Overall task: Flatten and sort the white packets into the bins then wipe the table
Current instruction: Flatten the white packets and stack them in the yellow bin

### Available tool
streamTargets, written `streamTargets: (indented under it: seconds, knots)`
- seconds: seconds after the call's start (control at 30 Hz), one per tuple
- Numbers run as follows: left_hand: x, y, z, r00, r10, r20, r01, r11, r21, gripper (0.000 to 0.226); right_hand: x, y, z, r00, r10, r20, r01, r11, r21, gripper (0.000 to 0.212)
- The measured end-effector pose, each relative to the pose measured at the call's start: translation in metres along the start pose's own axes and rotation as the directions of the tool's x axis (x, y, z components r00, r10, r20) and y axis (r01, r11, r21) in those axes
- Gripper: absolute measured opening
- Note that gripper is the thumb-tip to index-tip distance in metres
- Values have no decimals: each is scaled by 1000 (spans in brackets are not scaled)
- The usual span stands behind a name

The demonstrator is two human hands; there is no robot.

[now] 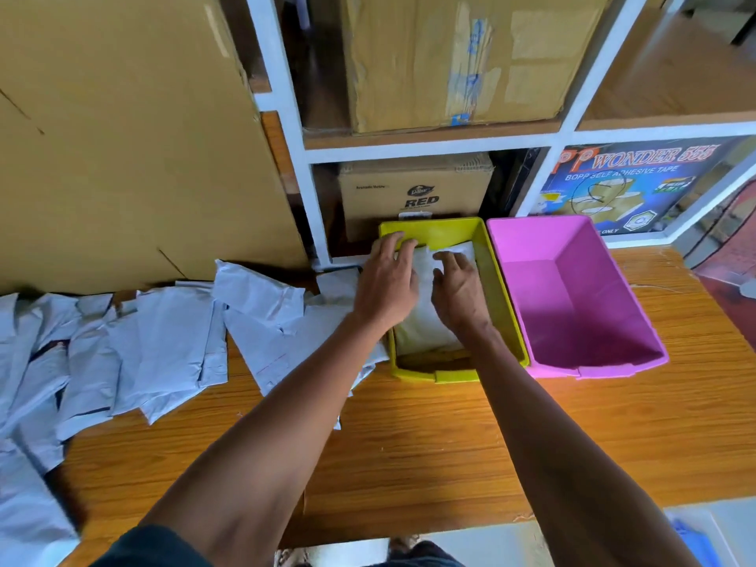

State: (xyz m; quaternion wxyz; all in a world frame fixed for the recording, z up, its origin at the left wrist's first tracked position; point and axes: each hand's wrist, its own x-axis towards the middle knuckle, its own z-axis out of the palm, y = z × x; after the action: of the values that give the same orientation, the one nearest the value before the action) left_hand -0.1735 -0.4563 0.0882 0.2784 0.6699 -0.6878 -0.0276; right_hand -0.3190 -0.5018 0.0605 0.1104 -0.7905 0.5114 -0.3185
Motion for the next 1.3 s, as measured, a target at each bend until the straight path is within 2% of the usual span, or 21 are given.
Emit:
streamTargets:
  seconds: [0.13,0.3,0.43,0.63,0.87,1.0,1.1,1.3]
  knots:
    - [-42,-44,-42,999,-14,-52,15,999,33,48,-19,-67,17,999,-25,-36,26,999,30,28]
    - [-109,-111,-82,997,-79,-5,79,993,85,44,-53,-141,52,992,-94,-81,96,995,24,23]
    - [-159,-164,-105,985,-148,84,134,980,145,39,-89,-188,86,995,-100,-29,100,995,-6,28]
    - [-218,-220,-137,947,-277,162,244,950,194,33,-136,-234,136,989,-7,148,18,997,-73,33]
    - [-231,-262,-151,894,-406,190,347,895,280,37,-154,-251,160,942,179,284,-91,951,-296,55]
    - [-220,-277,-149,888,-419,192,351,885,307,29,-147,-239,174,868,321,378,-163,904,-394,69]
    - [-213,-286,-140,878,-429,212,349,877,330,33,-143,-222,189,843,346,411,-163,894,-417,79]
    - [-203,-305,-122,882,-417,221,312,867,388,38,-145,-204,207,854,341,394,-168,896,-412,78]
